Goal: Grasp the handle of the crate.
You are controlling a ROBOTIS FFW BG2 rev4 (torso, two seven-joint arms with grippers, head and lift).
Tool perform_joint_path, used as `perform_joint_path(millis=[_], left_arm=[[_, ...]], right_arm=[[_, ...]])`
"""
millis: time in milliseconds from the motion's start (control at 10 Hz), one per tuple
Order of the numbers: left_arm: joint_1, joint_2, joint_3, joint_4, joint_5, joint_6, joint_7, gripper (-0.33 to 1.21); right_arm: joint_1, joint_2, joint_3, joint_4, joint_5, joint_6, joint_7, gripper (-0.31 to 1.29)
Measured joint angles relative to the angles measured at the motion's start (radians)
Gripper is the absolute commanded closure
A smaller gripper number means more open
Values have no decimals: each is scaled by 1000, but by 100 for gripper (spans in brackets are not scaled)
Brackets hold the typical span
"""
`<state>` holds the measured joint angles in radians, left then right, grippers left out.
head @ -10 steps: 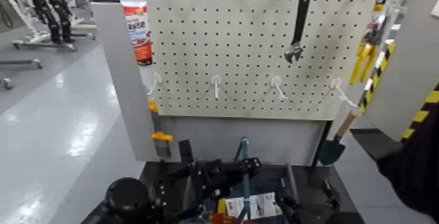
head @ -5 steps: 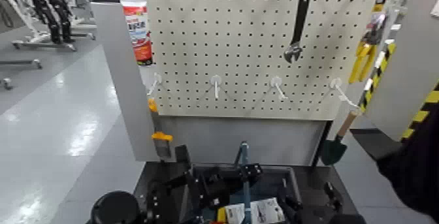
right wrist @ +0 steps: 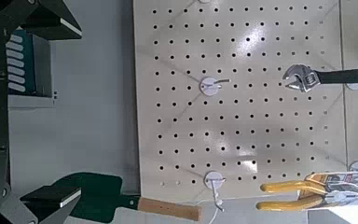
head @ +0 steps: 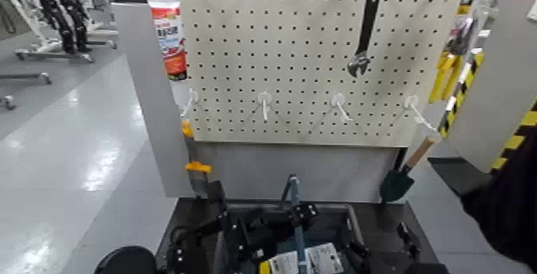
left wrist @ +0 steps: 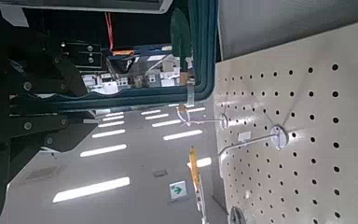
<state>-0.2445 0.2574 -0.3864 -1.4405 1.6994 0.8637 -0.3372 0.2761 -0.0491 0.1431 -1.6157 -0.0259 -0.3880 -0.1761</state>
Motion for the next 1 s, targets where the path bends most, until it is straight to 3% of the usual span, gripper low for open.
perform_joint_path(millis=[400,1000], left_arm=[[41,8,21,-73,17,10,30,119],[53,5,21,-90,28,21,36,119]], right_arm=[[2,1,0,-4,-3,3,8,13],[0,6,-11,-6,14,3,39,13]])
